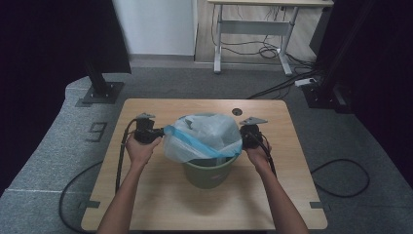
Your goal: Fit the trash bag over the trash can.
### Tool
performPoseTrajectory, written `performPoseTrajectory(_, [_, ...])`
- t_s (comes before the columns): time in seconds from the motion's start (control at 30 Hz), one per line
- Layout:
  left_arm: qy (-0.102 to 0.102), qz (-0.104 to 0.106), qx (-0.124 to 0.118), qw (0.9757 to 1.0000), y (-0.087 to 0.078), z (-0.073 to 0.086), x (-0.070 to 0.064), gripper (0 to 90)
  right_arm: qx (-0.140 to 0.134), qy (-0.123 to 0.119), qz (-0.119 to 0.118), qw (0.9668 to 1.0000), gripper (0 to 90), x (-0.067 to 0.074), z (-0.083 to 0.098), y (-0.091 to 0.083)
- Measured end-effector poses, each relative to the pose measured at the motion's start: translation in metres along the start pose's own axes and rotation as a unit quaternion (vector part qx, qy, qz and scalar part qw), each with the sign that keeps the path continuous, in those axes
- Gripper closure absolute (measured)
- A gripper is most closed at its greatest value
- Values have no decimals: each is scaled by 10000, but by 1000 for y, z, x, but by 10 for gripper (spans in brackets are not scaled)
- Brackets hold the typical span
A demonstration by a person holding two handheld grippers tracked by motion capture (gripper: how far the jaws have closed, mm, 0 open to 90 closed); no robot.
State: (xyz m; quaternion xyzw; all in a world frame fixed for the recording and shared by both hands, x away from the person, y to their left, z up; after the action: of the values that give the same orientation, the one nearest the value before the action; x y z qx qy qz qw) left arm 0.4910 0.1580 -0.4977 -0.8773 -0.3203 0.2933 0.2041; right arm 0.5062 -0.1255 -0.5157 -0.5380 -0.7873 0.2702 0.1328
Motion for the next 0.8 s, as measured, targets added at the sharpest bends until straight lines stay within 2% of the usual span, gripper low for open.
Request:
performPoseTrajectory(0.23, [-52,118,-19,9999,-3,10,-3,900,162,166,-4,9997,891,-6,17,2])
performPoseTrajectory(0.33, [-39,141,-25,9999,-5,12,-5,900,80,248,-71,9996,890,-8,19,-3])
performPoseTrajectory(0.4, [-35,199,-20,9998,-6,11,-8,900,13,354,-14,9994,889,-12,21,-7])
performPoseTrajectory(0.43, [-26,203,-41,9998,-7,11,-9,900,-66,463,45,9989,868,-16,20,-11])
performPoseTrajectory(0.5, [-2,236,-53,9997,-8,9,-12,900,-351,625,212,9972,706,-25,12,-23])
performPoseTrajectory(0.53, [1,241,-51,9997,-9,9,-12,899,-515,644,300,9961,666,-29,7,-31])
performPoseTrajectory(0.6, [-3,254,-65,9997,-9,7,-14,899,-871,702,417,9928,616,-36,-1,-51])
performPoseTrajectory(0.7, [-1,264,-124,9996,-12,6,-16,899,-1093,884,426,9891,565,-45,-5,-74])
performPoseTrajectory(0.8, [9,260,-126,9996,-13,6,-17,899,-1347,896,298,9864,556,-46,-7,-98])
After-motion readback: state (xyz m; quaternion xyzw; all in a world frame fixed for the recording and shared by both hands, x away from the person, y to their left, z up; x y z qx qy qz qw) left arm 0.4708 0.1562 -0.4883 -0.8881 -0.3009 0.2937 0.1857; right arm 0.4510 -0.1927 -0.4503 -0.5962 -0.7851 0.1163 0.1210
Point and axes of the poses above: each handheld gripper's, and its own axes: y roughly forward along the jaws, z roughly out of its underside, x roughly to its left, the point moved 9 cm from there along y, roughly forward along the jaws, and after that the axes turned 12 degrees about z, right-handed, at the moved point
